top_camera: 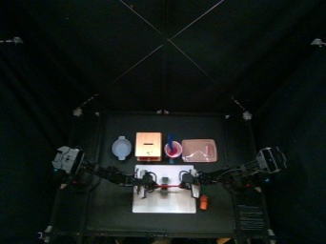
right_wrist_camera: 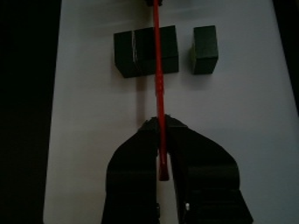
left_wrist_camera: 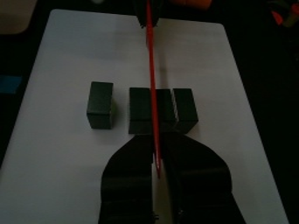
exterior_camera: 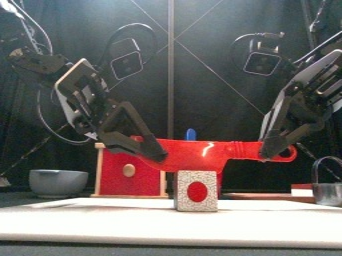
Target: Cut sushi roll
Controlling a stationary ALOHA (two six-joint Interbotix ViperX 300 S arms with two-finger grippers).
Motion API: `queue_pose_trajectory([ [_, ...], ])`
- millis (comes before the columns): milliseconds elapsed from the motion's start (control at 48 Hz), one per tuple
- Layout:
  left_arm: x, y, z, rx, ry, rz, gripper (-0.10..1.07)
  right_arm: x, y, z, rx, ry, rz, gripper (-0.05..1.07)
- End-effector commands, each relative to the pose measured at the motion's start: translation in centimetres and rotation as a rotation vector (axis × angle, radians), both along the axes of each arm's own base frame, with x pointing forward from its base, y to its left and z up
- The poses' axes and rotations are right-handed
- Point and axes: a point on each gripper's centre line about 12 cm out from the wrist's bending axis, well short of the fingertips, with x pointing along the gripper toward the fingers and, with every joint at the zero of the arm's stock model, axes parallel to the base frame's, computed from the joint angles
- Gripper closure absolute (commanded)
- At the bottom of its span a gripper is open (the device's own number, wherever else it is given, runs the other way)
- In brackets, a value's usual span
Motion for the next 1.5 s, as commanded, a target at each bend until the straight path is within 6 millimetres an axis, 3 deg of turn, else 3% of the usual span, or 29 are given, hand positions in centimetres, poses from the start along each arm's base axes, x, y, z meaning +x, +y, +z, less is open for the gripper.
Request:
queue_pose_trajectory([
  [0,-0.3,-0.1,-0.5,0.000,0.031,-0.003,0.57,0.1,0.0,0.4,0.001,-0.007,0.006,0.64],
  [229,-0.4,-0.1,-0.3,0.000,0.026,-0.005,0.57,0.0,-0.5,1.6,-0.019,-0.051,0.018,0.64],
  [479,-0.3,-0.1,-0.6,0.001,0.032,-0.003,0.57,0.1,-0.5,1.5,-0.027,-0.048,0.023,0.64],
  [1146,-0.3,-1.9,-2.7,0.007,0.115,-0.053,0.57,-0.2,0.9,-2.3,0.022,0.091,-0.006,0.64],
  [1271,-0.2,-2.0,-2.5,0.005,0.113,-0.056,0.57,-0.1,1.0,-1.9,0.022,0.075,-0.003,0.64],
  [1479,0.1,-1.7,-0.2,-0.006,0.055,-0.050,0.57,-0.1,0.8,-0.3,0.021,0.022,0.010,0.64],
])
